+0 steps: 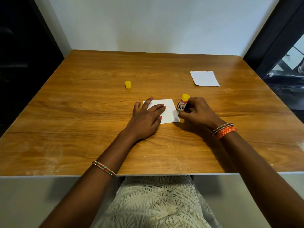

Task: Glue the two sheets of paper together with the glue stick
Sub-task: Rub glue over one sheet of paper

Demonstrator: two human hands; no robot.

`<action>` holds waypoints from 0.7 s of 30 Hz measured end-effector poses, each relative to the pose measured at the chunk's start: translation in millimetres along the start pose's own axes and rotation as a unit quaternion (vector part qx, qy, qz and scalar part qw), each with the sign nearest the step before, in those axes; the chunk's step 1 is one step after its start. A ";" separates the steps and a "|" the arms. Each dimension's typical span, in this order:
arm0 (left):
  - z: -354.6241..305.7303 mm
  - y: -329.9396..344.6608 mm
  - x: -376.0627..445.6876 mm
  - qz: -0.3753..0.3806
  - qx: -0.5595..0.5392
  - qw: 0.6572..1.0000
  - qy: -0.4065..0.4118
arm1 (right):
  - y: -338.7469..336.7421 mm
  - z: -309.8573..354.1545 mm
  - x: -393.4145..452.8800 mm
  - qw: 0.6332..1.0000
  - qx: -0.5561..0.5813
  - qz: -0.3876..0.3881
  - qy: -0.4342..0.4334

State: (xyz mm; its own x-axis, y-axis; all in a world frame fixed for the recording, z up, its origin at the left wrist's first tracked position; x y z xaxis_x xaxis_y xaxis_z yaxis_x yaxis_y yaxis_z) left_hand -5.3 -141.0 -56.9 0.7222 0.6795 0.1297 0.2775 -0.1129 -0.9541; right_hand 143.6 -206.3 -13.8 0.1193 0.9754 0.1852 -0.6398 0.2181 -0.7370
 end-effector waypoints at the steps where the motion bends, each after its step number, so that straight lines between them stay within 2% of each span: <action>1: 0.0 0.4 0.3 0.001 0.001 1.000 0.000 | 0.0 -0.1 -0.1 1.000 0.003 0.001 0.003; 6: 0.7 0.2 -0.6 -0.012 -0.007 1.000 0.010 | 0.2 -12.4 3.5 0.996 0.040 0.040 0.070; 8: 1.4 -0.9 -1.5 -0.026 -0.007 1.000 0.014 | -2.9 -17.3 2.8 0.986 0.140 -0.011 0.093; 10: 1.1 -2.6 -2.5 -0.036 -0.004 0.999 0.011 | -7.6 -25.8 0.2 0.953 0.258 -0.098 0.122; 12: 0.2 -4.4 -2.9 -0.041 0.002 0.999 0.008 | -3.9 -34.4 -3.2 0.919 0.338 -0.133 0.152; 18: -0.1 -5.8 -3.6 -0.046 0.011 0.999 0.006 | -5.7 -33.7 0.6 0.962 0.199 -0.139 0.124; 21: -0.2 -5.9 -3.6 -0.045 0.011 0.999 0.005 | -9.8 -31.1 8.9 0.978 0.142 -0.109 0.110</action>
State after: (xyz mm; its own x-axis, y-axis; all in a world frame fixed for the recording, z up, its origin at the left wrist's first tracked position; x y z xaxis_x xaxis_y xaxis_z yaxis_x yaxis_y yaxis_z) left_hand -9.4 -142.9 -51.6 0.7018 0.6783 0.2176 0.3281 -0.0366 -0.9439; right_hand 174.6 -198.9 -25.2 0.4164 0.8967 0.1500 -0.7620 0.4342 -0.4805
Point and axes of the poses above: each hand's wrist, its own x-axis towards the middle knuckle, its own y-axis out of the palm, z = x × y, the point moved 6 cm from there along x, towards the middle knuckle, and after that the axes turned 7 degrees about -y, right-handed, at the moved point
